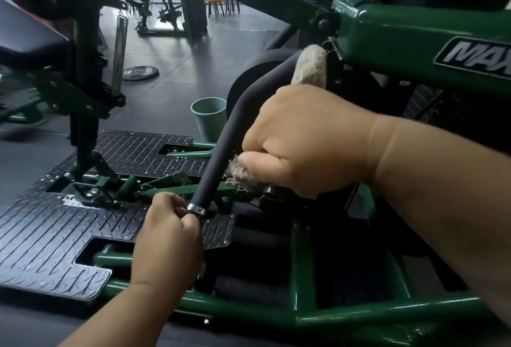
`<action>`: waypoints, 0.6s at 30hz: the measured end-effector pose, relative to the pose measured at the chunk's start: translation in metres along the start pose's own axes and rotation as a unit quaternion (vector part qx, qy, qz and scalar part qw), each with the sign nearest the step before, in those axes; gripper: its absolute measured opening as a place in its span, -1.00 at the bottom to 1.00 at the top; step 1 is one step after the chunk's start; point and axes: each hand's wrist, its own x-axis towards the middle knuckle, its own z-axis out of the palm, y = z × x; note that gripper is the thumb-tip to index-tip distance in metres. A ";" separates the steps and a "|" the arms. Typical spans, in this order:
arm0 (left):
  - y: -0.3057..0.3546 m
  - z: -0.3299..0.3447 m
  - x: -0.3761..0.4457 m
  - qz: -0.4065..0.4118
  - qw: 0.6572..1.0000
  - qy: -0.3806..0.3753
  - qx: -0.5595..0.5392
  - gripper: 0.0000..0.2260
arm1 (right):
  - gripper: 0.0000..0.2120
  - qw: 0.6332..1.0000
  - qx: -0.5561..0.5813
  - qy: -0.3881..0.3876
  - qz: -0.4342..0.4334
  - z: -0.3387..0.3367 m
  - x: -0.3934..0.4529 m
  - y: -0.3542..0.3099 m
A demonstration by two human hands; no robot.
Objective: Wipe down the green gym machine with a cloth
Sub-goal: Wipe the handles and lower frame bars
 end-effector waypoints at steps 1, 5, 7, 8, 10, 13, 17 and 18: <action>0.000 0.000 0.000 0.000 1.000 -0.002 -0.001 -0.86 | -0.51 1.000 0.000 -0.028 -0.002 -0.004 0.003 0.002; 0.000 -0.002 -0.002 0.003 1.000 -0.004 -0.005 -0.87 | -0.53 0.995 0.010 -0.099 -0.020 -0.012 0.013 0.007; 0.000 -0.002 -0.002 0.007 1.000 -0.006 -0.003 -0.88 | -0.49 0.993 0.008 -0.119 -0.023 -0.015 0.016 0.011; 0.000 -0.002 -0.002 0.009 1.000 -0.008 -0.003 -0.88 | -0.47 0.992 0.009 -0.128 -0.020 -0.018 0.018 0.013; -0.001 -0.002 -0.001 0.014 1.000 -0.011 -0.004 -0.89 | -0.46 0.988 0.015 -0.151 -0.008 -0.023 0.022 0.019; -0.003 -0.003 -0.001 0.017 1.000 -0.015 0.003 -0.89 | -0.43 0.983 -0.001 -0.182 0.006 -0.029 0.028 0.025; -0.003 -0.003 0.000 0.021 1.000 -0.011 0.015 -0.91 | -0.42 0.985 -0.037 -0.167 0.027 -0.023 0.027 0.014; -0.003 -0.003 -0.001 0.022 1.000 -0.011 0.018 -0.93 | -0.43 0.987 -0.036 -0.155 0.033 -0.021 0.026 0.010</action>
